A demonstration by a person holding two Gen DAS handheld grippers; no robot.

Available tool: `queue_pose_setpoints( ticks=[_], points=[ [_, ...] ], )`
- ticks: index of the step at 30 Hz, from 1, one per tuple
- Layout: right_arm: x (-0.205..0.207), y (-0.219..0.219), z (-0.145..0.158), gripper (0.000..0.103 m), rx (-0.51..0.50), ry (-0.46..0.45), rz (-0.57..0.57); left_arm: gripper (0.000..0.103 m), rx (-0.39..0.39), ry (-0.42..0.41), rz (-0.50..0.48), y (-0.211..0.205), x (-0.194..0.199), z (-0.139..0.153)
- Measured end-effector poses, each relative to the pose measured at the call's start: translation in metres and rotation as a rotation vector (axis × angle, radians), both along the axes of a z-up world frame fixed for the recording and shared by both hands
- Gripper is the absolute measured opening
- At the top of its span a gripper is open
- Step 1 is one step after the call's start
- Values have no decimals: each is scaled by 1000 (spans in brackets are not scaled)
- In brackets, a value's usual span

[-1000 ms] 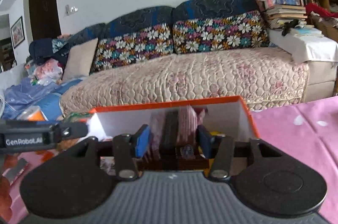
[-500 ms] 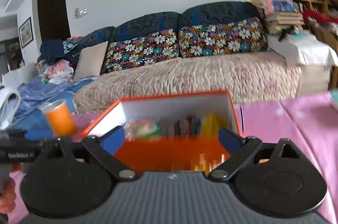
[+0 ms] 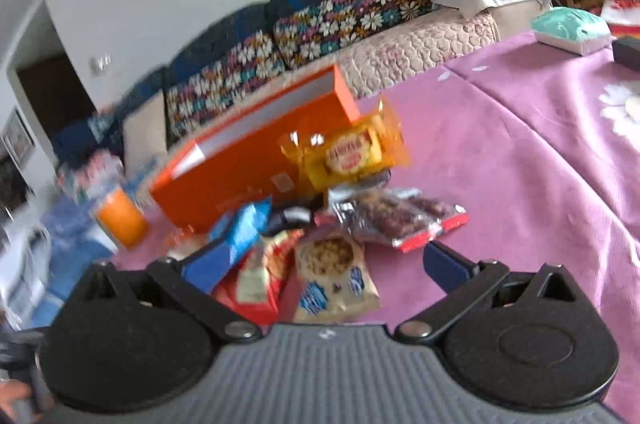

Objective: Organize snacks
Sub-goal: 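Grasp the round cake pack with the left gripper while the right grasps a clear bag of dark snacks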

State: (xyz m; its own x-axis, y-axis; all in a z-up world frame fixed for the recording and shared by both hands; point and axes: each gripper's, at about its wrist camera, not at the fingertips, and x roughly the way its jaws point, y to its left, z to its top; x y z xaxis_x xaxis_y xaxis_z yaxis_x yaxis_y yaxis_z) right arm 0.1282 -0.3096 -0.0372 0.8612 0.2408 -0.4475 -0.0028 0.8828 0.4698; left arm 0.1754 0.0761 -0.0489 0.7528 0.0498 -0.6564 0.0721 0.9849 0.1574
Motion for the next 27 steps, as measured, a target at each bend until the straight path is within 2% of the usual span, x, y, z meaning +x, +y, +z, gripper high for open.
queue_pose_setpoints(
  ticks=[2, 3, 4, 5, 6, 7, 9, 11, 15, 18, 22, 23, 24, 27],
  points=[
    [-2, -2, 4, 102, -15, -12, -2, 63, 33, 24, -80, -2, 22, -2],
    [-2, -2, 5, 102, -34, -11, -3, 59, 46, 41, -113, -2, 32, -4],
    [-2, -2, 4, 102, -45, -6, -2, 45, 57, 61, -140, -3, 38, -7],
    [-2, -4, 3, 102, -49, 4, 1, 35, 60, 77, -165, -4, 41, -10],
    [-2, -5, 1, 102, -46, 12, 1, 17, 52, 87, -184, -5, 41, -13],
    [-1, -6, 1, 102, -40, 20, -3, 12, 33, 89, -191, -5, 40, -13],
    [2, -9, -2, 102, -36, 31, -11, 10, 23, 78, -175, -8, 31, -13],
    [3, -10, -4, 102, -48, 42, -17, 10, -20, 69, -173, -12, 15, -11],
    [8, -4, -13, 102, -100, 74, -11, 12, -58, 39, -185, -25, -7, -15],
    [14, 4, -17, 102, -203, 94, -14, 14, -77, 10, -186, -27, -10, -16],
    [39, 13, -9, 102, -385, 80, 15, 17, -229, 35, -173, -16, 0, -10],
    [47, 15, -7, 102, -420, 73, 26, 18, -247, 31, -177, -15, 0, -8],
    [56, 16, -6, 102, -439, 63, 30, 18, -248, 22, -182, -14, -2, -7],
    [83, 16, -6, 102, -434, 54, 34, 23, -183, -4, -188, -17, -9, -7]
  ],
)
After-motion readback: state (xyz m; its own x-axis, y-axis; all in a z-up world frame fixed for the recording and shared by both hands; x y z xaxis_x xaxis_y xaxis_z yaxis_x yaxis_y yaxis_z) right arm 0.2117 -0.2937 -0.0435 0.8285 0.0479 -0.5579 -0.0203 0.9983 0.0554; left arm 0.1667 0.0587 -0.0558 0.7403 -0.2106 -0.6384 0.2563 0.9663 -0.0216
